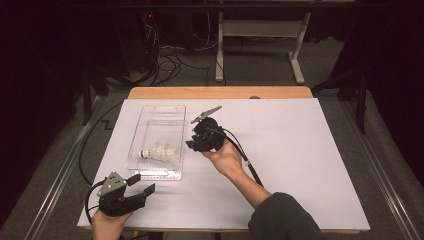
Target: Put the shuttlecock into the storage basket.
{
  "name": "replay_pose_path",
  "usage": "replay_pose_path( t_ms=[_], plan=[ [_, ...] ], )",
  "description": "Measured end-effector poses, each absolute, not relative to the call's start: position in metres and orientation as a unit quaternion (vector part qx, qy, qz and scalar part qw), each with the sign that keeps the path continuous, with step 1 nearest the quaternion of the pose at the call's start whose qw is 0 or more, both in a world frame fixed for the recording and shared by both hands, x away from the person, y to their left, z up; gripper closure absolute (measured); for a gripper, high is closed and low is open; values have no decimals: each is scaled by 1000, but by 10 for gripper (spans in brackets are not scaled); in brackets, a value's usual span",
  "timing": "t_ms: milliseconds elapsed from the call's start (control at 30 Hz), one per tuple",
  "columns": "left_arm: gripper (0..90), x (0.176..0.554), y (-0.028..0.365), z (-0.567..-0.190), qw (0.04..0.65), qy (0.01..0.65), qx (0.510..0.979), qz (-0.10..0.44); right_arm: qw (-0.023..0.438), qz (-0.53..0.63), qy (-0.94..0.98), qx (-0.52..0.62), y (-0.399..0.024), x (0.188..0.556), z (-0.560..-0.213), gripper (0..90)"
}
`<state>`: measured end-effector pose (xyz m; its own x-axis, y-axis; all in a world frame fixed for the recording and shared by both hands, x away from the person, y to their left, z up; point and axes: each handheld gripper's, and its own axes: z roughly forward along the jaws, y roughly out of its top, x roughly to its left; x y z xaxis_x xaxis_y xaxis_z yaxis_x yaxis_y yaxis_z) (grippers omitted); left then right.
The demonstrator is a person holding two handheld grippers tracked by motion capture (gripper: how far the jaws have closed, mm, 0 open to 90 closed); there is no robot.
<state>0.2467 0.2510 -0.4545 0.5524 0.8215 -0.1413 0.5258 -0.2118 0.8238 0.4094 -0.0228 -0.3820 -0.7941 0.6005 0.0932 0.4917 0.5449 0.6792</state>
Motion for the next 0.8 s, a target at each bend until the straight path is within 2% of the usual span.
replay_pose_path(
  t_ms=[800],
  plan=[
    [343, 247, 251, -455, 444, 444, 760, 166, 84, 368, 865, 330, -51, 408, -387, 641]
  ],
)
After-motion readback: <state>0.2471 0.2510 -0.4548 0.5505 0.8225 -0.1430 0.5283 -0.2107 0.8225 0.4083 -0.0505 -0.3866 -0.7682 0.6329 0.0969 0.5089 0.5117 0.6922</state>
